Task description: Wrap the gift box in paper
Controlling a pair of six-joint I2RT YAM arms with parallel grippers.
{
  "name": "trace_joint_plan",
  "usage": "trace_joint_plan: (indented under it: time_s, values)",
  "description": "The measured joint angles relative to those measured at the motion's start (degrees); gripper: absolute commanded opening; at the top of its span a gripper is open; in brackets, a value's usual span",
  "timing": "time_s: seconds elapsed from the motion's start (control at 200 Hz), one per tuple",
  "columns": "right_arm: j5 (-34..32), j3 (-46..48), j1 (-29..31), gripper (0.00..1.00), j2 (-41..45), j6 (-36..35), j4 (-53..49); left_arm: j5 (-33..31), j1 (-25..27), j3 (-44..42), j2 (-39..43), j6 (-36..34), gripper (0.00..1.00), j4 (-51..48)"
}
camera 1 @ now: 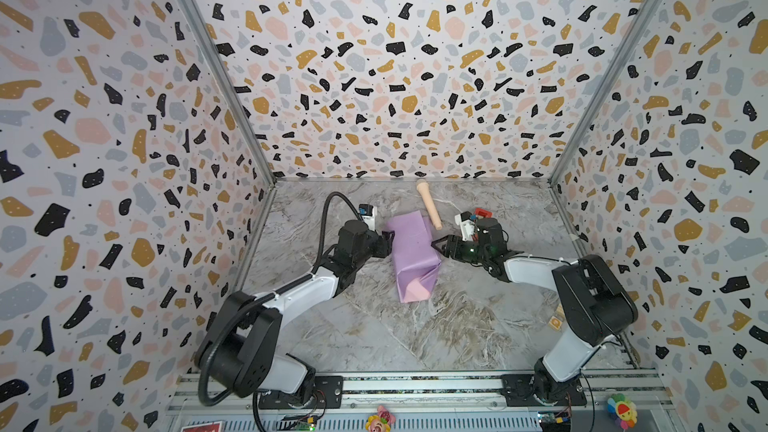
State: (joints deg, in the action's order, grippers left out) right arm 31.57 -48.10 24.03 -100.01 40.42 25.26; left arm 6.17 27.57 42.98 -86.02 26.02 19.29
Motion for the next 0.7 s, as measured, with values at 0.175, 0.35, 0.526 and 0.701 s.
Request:
trace_joint_plan:
  time_s: [0.175, 0.35, 0.526, 0.701]
  values:
    - [1.5, -0.3, 0.9, 0.61, -1.4, -0.3, -0.3, 6.7, 0.5, 0.0, -6.2, 6.8, 0.55, 1.0]
    - [1.7, 0.5, 1.7, 0.60, -0.5, -0.5, -0.3, 9.9, 1.6, 0.0, -7.4, 10.1, 0.50, 3.6]
    - [0.8, 5.4, 1.8, 0.59, 3.9, 0.3, -0.4, 10.0, 3.3, -1.2, -7.1, 12.2, 0.49, 6.0]
    - [0.0, 13.4, 3.0, 0.62, 12.0, 1.6, -1.1, 10.6, 5.5, -4.7, -5.3, 13.6, 0.55, 7.0]
